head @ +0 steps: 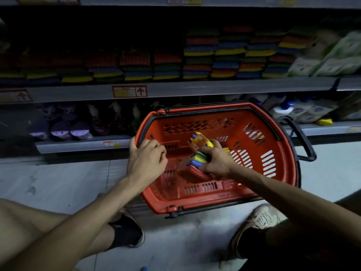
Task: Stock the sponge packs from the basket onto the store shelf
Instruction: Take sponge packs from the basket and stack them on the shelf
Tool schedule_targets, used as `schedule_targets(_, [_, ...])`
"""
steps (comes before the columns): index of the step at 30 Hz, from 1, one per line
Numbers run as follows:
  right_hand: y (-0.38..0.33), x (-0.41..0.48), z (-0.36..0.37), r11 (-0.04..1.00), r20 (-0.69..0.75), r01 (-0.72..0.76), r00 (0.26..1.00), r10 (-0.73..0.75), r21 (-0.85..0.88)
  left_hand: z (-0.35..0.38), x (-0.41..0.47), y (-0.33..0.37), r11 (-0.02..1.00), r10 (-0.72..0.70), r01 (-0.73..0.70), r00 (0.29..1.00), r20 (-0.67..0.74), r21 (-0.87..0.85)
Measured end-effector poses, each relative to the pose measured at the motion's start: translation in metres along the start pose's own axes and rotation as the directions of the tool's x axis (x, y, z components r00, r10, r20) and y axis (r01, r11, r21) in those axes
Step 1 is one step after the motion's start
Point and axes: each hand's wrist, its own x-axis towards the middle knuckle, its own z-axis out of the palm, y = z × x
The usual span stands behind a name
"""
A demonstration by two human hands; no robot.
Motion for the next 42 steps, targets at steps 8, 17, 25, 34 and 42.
schedule_targets(8, [-0.016,-0.039,-0.076,0.903,-0.022,0.076,0.997,-0.073,0.422,-0.006,0.011,0.005,0.998,0.038,-0.04,0.999,0.036,0.042])
schedule_targets(17, [-0.046,-0.069,-0.107,0.652,0.007,0.004,1.0,-0.014,0.758,-0.062,0.042,0.039,0.967,0.126,-0.166,0.971,-0.204,-0.193])
schedule_targets(25, [-0.054,-0.061,-0.12,0.522,-0.026,0.036,0.999,-0.027,0.852,-0.099,0.053,0.061,0.481,-0.222,0.2,0.97,0.102,-0.853])
schedule_targets(34, [-0.055,-0.051,-0.117,0.543,0.026,0.038,0.994,-0.109,0.839,-0.096,0.056,0.073,-0.03,-0.087,0.457,0.885,0.458,-0.889])
schedule_targets(42, [-0.051,-0.047,-0.133,0.216,0.012,0.026,0.985,-0.17,0.976,-0.116,0.065,0.06,-0.367,-0.086,0.465,0.846,0.527,-0.806])
